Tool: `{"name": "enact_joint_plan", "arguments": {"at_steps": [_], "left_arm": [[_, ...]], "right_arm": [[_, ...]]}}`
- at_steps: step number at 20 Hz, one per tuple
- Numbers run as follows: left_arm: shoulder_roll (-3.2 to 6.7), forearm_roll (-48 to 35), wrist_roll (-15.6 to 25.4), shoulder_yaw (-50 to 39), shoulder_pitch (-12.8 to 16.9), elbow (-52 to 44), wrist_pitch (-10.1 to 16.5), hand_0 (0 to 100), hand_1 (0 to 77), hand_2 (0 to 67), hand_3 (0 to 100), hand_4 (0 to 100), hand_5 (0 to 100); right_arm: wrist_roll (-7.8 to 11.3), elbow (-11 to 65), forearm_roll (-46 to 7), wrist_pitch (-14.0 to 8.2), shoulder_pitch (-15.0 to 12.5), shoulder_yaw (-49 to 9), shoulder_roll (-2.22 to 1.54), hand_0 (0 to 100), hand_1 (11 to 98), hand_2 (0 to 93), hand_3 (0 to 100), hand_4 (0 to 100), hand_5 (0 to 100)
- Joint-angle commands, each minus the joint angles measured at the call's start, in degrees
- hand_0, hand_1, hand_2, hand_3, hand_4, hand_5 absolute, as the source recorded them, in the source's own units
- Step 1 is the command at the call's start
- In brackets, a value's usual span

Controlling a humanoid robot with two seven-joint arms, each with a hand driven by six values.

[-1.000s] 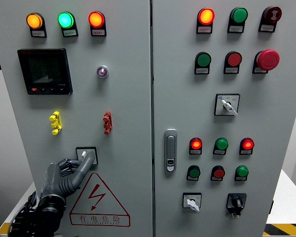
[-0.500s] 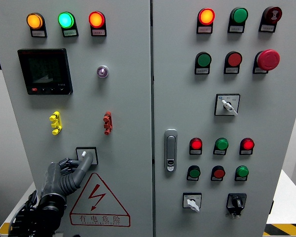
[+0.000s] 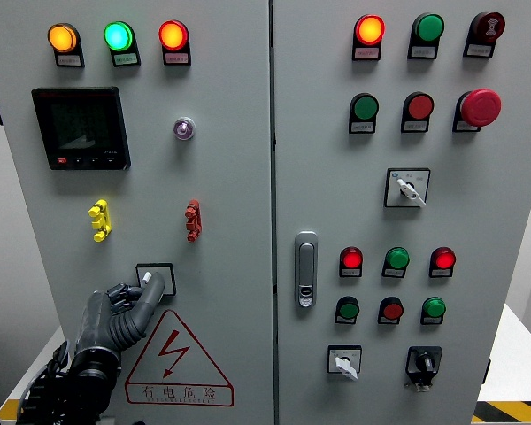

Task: Turn on light switch 1
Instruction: 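Twist the switch handle clockwise with the left hand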

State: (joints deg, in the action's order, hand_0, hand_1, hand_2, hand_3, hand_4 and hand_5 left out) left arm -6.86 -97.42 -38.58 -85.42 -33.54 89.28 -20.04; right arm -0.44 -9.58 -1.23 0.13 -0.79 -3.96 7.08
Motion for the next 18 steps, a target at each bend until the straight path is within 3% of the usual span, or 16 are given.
{"name": "enact_joint_plan", "arguments": {"at_steps": [1, 12, 15, 16, 17, 18], "left_arm": [[0.01, 0.21, 0.0, -0.01, -0.03, 0.01, 0.0, 65, 49.5, 60.6, 83, 97, 76], [0.01, 0.3, 0.09, -0.01, -0.03, 0.01, -0.53, 77, 43.0, 60.6, 83, 96, 75], [0.01, 0.39, 0.09, -0.01, 0.06, 0.01, -0.53, 57, 43.5, 60.6, 83, 96, 74], [-0.08, 0.39, 0.09, -0.01, 0.06, 0.01, -0.53, 42, 45.6, 60.6, 82, 96, 74], [0.01, 0.39, 0.09, -0.01, 0.06, 0.01, -0.53, 15, 47.9, 60.6, 82, 96, 74], [-0.08, 0.39, 0.09, 0.07, 0.06, 0.01, -0.53, 5, 48.8, 60.6, 82, 96, 74]], "right_arm": [[0.0, 0.0, 0.0, -0.04, 0.0, 0.0, -0.05, 0, 19.4, 0.0, 19, 19, 11], [0.0, 0.0, 0.0, 0.05, 0.0, 0.0, -0.05, 0, 19.5, 0.0, 19, 19, 11], [0.0, 0.0, 0.0, 0.05, 0.0, 0.0, 0.04, 0, 19.5, 0.0, 19, 19, 11], [0.0, 0.0, 0.0, 0.05, 0.0, 0.0, -0.05, 0, 19.5, 0.0, 19, 19, 11], [0.0, 0.0, 0.0, -0.04, 0.0, 0.0, 0.04, 0, 19.5, 0.0, 19, 19, 11], [0.0, 0.09, 0.0, 0.05, 0.0, 0.0, 0.04, 0, 19.5, 0.0, 19, 19, 11]]}}
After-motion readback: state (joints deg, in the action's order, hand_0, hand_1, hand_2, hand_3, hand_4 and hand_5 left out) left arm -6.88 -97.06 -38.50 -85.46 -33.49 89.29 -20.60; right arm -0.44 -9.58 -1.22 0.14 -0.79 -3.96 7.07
